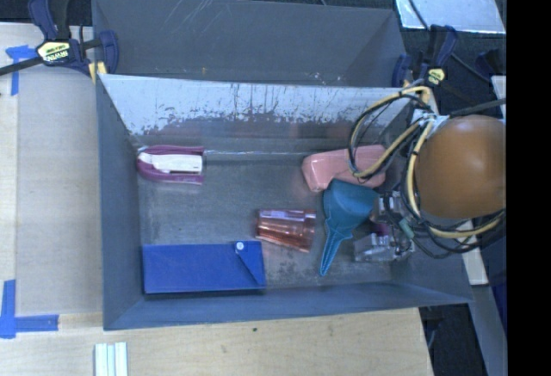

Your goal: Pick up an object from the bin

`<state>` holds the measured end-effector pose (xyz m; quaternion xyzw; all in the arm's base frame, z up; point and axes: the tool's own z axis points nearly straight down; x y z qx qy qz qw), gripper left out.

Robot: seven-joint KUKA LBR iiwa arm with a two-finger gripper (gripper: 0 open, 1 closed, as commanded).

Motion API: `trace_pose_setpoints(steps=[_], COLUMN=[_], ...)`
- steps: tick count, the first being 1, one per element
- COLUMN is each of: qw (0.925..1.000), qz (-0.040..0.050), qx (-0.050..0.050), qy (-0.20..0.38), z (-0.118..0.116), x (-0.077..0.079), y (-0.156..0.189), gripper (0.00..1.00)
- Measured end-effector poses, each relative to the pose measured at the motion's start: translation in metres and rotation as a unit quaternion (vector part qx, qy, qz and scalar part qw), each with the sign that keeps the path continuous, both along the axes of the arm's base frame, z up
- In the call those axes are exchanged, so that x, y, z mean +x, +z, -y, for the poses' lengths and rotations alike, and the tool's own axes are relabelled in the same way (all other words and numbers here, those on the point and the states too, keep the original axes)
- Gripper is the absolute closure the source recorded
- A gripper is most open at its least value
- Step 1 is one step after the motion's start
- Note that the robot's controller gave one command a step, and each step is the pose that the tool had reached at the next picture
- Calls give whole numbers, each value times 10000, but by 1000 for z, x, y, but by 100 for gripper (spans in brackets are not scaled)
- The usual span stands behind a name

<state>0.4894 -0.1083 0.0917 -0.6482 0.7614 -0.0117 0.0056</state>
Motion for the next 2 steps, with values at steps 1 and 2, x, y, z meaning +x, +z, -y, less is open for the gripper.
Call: trace_pose_setpoints(steps=[1,2], qw=[10000,10000], qz=[7,20], qx=[4,6], qy=[-6,-13], z=[0,0], x=[0,1], y=[11,17], gripper=[100,100])
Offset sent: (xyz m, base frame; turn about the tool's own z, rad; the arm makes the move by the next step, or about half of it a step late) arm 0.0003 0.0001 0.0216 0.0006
